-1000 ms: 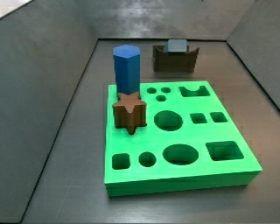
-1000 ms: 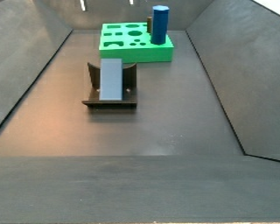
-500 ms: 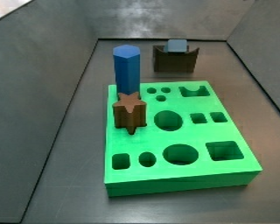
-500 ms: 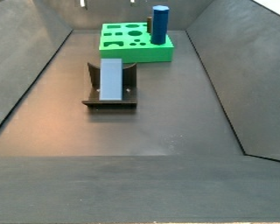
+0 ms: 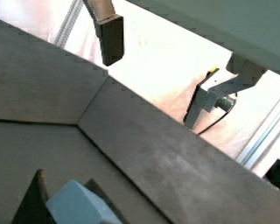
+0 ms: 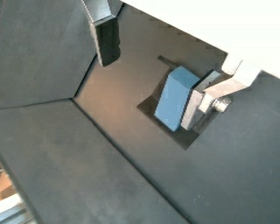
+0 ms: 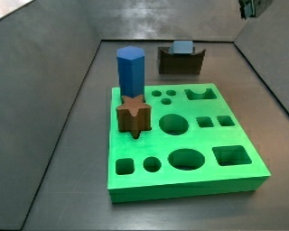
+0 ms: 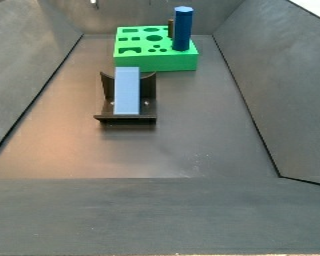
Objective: Pick up the rectangle object. Move up. Place the rectangle object on the fixture. Regrasp the rectangle object. Move to above the board. Insert the rectangle object.
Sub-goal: Regrasp the rectangle object.
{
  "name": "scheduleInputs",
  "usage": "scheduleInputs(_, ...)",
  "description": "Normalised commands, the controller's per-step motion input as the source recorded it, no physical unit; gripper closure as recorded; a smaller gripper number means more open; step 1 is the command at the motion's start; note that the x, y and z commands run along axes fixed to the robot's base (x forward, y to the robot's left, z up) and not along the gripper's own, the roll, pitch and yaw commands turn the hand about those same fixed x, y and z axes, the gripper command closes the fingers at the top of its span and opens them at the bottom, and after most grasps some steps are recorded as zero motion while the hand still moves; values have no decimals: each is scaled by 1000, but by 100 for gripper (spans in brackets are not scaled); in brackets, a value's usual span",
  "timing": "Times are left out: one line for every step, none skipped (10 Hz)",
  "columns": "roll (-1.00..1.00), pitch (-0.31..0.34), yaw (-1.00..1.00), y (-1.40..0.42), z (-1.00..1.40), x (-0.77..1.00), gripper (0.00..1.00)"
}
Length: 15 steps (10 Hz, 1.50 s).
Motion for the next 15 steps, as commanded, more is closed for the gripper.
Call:
scheduleInputs(235, 92, 170, -28, -3, 79, 0)
scheduleInputs(178, -26, 192, 76, -1000, 33, 0)
scheduleInputs(142, -60, 191, 76, -1000, 31, 0)
scheduleInputs(124, -97, 161, 70, -1000, 43, 0)
scheduleInputs(94, -125, 110, 66, -1000, 55, 0)
scheduleInputs(82, -139, 74, 63, -1000, 62, 0)
scheduleInputs(80, -138, 40, 57, -1000, 67, 0)
scheduleInputs(78, -135, 7, 53, -1000, 74, 0)
scheduleInputs(75, -117, -27, 45, -1000, 80, 0)
scheduleInputs(73, -100, -45, 41, -1000, 88, 0)
scheduleInputs(73, -75, -51, 39, -1000, 93, 0)
scheduleInputs(73, -51, -57, 30, -907, 95, 0)
scheduleInputs(69, -29, -53, 20, -755, 91, 0)
scheduleInputs(69, -5, -43, 14, -604, 83, 0)
scheduleInputs(71, 13, -20, 7, -370, 68, 0)
